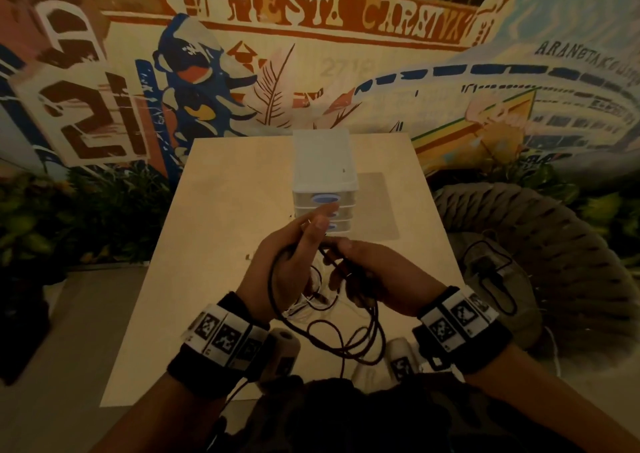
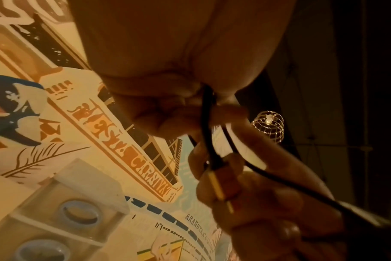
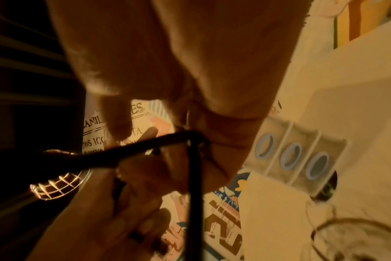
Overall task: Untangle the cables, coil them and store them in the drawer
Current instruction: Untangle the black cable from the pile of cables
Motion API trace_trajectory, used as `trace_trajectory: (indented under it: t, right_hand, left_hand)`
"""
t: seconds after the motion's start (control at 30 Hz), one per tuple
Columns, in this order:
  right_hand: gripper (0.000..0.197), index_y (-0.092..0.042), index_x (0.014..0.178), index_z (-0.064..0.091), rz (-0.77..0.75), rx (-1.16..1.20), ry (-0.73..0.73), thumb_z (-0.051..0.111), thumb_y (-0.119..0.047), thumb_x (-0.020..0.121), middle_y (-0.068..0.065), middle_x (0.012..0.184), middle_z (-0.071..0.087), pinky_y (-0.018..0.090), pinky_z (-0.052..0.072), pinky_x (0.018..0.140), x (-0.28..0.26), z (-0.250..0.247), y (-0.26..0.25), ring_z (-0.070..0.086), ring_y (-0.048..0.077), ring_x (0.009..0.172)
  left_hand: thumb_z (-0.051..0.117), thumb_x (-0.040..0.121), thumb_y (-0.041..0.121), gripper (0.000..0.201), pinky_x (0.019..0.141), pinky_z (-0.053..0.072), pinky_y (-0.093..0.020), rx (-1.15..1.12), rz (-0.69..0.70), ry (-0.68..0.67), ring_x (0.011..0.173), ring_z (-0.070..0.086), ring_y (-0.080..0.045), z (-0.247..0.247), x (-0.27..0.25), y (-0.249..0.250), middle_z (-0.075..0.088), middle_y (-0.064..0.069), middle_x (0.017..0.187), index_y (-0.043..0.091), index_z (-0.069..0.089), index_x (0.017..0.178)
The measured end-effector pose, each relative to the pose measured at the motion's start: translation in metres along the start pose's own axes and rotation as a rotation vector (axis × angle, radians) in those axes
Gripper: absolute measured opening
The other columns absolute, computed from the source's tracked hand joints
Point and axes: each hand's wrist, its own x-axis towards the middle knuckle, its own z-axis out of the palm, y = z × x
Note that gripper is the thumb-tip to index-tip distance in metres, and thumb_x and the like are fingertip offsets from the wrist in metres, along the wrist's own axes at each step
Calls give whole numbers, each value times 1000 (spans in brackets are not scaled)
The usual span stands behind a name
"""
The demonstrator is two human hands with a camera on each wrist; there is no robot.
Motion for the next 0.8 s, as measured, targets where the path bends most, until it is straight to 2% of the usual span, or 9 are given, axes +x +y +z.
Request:
trace_trajectory:
  t: [0.07,0.17,0.23,0.33,0.43,0.53,0.6,0.7,0.8]
  right_hand:
    - [26,-35,124,64,-41,-114,-51,56,-32,100,8,74,62,25,39,48,0,-4,1,48,17,52]
    - [28,-39,122,67,-54,-30,-40,54,-27,100,1,64,42,22,27,43,1,-8,8,35,11,47]
    - [33,-28,129,64,-88,-4,-12,54,-31,97,-1,62,33,23,22,45,1,-13,13,28,10,48]
    - [40,-5,130,56,-122,-2,19,53,-29,97,-3,57,28,24,20,44,0,-17,18,21,10,45]
    - [26,-6,97,50,-141,-12,143,56,-31,94,-1,56,28,25,21,44,-4,-27,16,20,11,44]
    - [29,-3,95,47,-180,-185,313,58,-30,96,-2,54,33,26,29,43,-7,-39,13,28,11,43]
    - [30,1,98,46,-200,-268,340,57,-27,99,-3,53,36,27,33,44,-7,-40,13,31,11,42]
    - [30,-1,98,47,-223,-300,303,58,-29,99,-3,55,37,29,34,45,-4,-29,14,32,13,46]
    - [26,-7,94,48,-254,-346,264,57,-31,100,-8,55,41,28,37,47,-2,-17,14,38,14,47]
  left_hand:
    - [46,104,48,39,94,53,-27,12,25,19,107,65,7,2,0,-2,72,7,122,34,61,136]
    - [53,101,35,38,69,49,-14,-17,30,-50,70,63,10,3,-4,3,75,17,103,26,60,137]
    - [63,96,23,52,64,53,-21,-86,24,-156,63,64,-5,-1,-6,-2,74,17,101,24,49,146]
    - [74,89,13,83,83,59,-36,-88,18,-315,88,73,-27,-10,-11,-11,64,7,136,30,27,156]
    - [75,88,10,86,88,57,-26,-22,-39,-272,100,74,-16,-26,-12,-22,73,7,120,40,28,153]
    - [64,97,18,51,78,56,-29,198,-1,-66,95,70,-7,-49,-8,-28,74,18,105,34,50,143]
    - [58,99,36,23,66,53,-33,281,65,115,76,67,-8,-55,-5,-19,71,14,83,33,67,120]
    - [49,98,58,36,56,48,-33,147,19,-20,54,58,-7,-39,-4,10,65,2,65,28,67,88]
    - [39,93,66,43,58,46,-26,308,-71,-152,51,59,-2,-16,-2,15,69,5,66,30,63,90]
